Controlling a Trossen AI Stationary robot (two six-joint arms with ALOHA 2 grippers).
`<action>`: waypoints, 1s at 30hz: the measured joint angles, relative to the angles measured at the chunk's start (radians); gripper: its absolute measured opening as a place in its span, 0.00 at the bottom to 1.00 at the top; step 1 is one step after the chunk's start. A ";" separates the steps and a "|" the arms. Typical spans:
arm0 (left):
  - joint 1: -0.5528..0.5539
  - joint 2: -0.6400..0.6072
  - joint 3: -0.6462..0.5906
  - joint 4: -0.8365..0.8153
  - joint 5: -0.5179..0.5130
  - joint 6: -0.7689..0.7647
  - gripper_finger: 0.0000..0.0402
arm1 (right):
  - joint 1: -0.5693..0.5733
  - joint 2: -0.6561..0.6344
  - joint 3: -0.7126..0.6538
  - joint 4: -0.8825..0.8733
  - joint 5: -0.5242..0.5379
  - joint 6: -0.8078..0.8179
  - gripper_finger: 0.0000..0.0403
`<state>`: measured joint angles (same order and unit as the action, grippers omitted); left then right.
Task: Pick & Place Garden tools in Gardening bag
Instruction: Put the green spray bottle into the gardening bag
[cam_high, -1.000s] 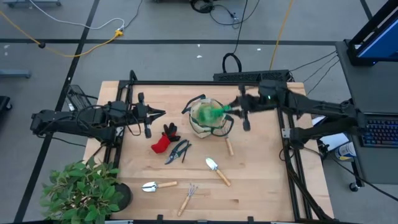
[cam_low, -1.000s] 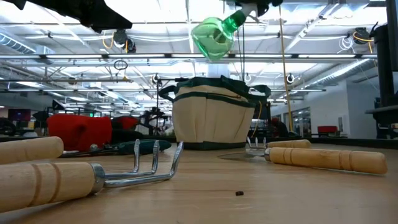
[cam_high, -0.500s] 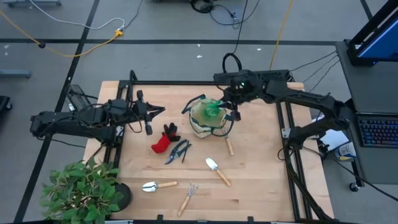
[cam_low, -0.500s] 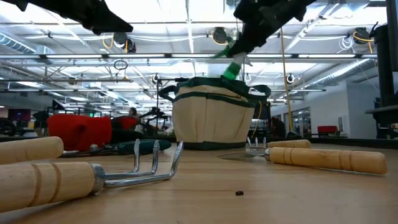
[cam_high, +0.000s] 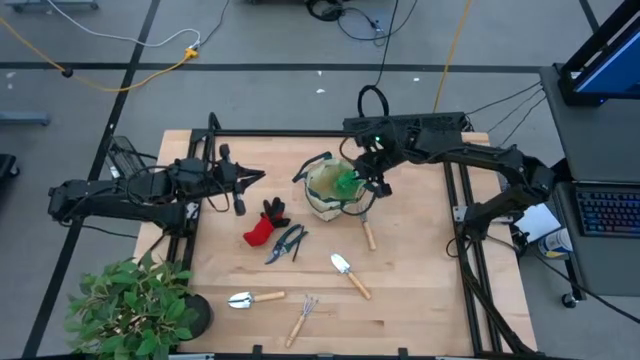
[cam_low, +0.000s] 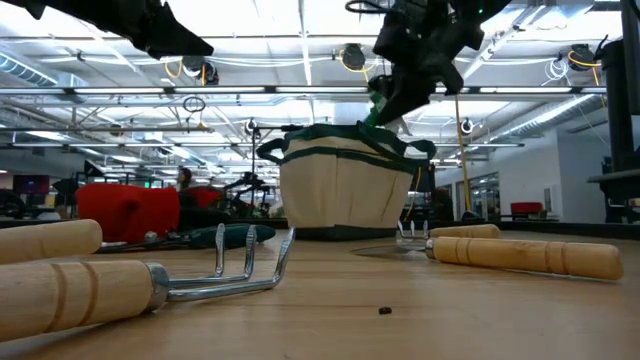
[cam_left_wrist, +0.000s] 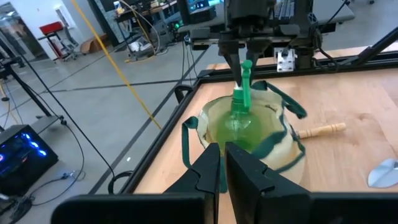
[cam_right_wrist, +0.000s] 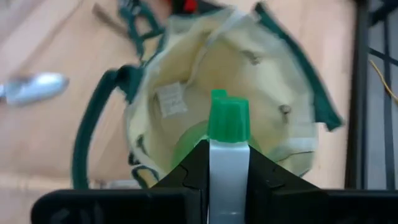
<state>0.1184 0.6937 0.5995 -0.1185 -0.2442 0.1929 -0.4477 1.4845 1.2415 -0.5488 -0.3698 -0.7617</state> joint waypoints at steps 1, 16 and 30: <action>0.000 0.000 0.000 -0.006 0.000 -0.006 0.08 | 0.003 0.008 0.000 -0.004 0.001 -0.030 0.11; 0.000 0.000 0.000 -0.051 0.000 -0.022 0.08 | 0.115 0.021 0.000 0.088 0.032 -0.201 0.11; 0.000 0.000 0.000 -0.050 -0.001 -0.038 0.08 | 0.080 0.020 -0.094 0.166 0.029 -0.194 0.11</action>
<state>0.1184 0.6937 0.5991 -0.1684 -0.2447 0.1551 -0.3676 1.5047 1.1474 -0.3829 -0.3410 -0.9554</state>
